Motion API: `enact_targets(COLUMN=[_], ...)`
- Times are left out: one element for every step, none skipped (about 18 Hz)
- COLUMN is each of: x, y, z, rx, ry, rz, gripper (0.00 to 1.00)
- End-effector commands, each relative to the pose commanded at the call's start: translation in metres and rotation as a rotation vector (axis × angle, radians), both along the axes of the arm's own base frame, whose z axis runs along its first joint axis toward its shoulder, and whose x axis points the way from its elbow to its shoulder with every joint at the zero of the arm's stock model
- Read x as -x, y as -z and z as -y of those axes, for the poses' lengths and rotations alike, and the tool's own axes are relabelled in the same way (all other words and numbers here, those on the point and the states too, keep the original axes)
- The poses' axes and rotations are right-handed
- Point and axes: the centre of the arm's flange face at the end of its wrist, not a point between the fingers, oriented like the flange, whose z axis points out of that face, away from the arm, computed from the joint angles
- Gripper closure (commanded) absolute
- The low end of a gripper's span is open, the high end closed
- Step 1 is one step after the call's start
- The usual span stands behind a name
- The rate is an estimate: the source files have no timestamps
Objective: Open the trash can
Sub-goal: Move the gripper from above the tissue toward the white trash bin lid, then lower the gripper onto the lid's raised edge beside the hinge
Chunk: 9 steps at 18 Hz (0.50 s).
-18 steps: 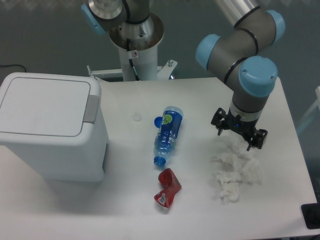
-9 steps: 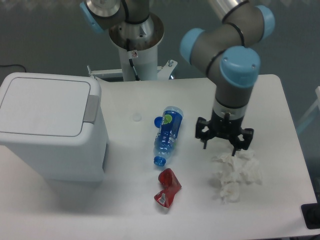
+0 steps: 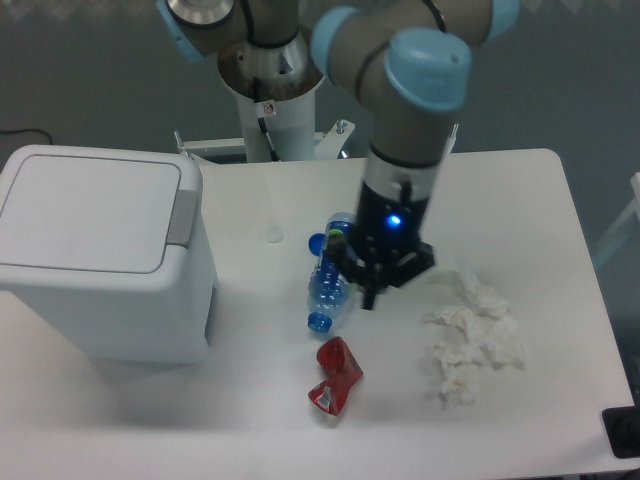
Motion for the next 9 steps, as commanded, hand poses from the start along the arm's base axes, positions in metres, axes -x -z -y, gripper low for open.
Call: enact_targets(x=[-0.009,-0.02,-0.03,-0.041,-0.05,-0.056,-0.063,-0.071,-0.083], y=[-0.007,-0.016,-0.022,-0.026,-0.031,-0.035,-0.039,-0.045,-0.049], z=[0.003,0.009,0.014,0.02,0.025,0.028,0.03,0.032,0.03], rx=[-0.019,-0.038,-0.055,-0.069,-0.088,-0.104,-0.114,-0.12,-0.119], ry=[0.007,0.011,0.015,0.021,0.029,0.035,0.033,0.03,0.041], rz=[0.013,0.018,0.026,0.038,0.049,0.057,0.073,0.09,0.105], gripper=[1.0,1.0,1.0,1.0,1.0,1.0,1.0,1.0,1.0])
